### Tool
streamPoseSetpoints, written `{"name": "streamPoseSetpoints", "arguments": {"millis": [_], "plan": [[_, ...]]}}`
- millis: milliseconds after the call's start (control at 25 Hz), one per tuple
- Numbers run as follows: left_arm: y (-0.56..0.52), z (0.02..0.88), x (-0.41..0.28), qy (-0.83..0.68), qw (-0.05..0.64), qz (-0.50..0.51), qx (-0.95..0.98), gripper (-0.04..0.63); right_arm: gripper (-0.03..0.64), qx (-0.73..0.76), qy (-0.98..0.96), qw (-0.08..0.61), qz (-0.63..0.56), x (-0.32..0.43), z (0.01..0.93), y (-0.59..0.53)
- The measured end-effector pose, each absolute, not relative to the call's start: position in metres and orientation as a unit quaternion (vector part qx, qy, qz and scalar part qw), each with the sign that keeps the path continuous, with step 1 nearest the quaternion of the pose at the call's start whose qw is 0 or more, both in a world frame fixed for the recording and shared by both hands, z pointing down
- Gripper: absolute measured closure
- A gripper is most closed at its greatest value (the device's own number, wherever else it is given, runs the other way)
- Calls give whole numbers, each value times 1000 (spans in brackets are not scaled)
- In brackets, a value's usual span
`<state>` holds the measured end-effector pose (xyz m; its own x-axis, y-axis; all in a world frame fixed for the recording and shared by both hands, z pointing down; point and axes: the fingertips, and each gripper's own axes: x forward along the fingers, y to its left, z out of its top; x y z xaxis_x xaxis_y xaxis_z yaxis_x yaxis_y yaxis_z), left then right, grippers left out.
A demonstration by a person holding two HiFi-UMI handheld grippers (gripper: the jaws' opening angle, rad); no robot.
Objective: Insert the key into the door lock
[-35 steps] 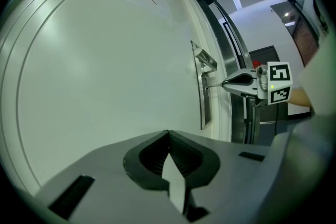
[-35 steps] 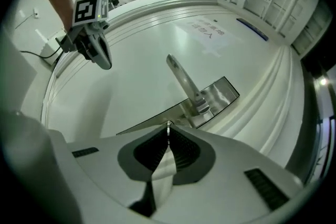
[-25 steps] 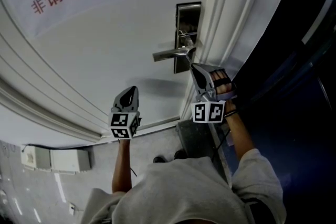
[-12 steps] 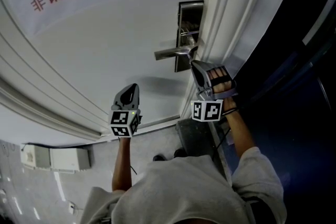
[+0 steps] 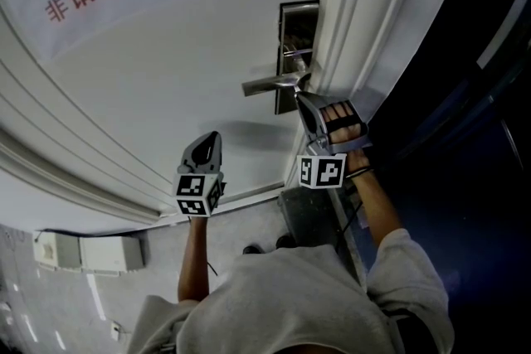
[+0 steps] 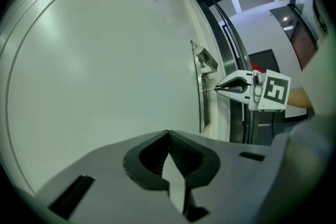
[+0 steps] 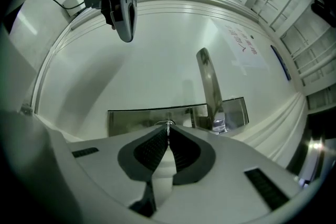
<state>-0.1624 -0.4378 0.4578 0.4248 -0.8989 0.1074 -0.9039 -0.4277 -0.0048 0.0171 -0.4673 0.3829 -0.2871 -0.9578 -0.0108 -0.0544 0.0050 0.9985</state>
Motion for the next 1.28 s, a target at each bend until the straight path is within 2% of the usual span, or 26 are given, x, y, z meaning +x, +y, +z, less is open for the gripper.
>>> {"name": "streamPoseSetpoints", "arguments": {"millis": [1040, 1160, 1240, 1280], "plan": [[-431, 467, -159, -535, 34, 59, 842, 578, 586, 437, -576, 402, -562, 9, 385, -484], [-429, 468, -160, -537, 35, 60, 841, 578, 558, 428, -590, 405, -552, 7, 391, -484], [-428, 467, -162, -539, 34, 60, 840, 578, 492, 422, -596, 407, -548, 6, 394, -483], [-427, 466, -162, -539, 33, 61, 839, 578, 486, 421, -597, 407, -548, 6, 395, -482]]}}
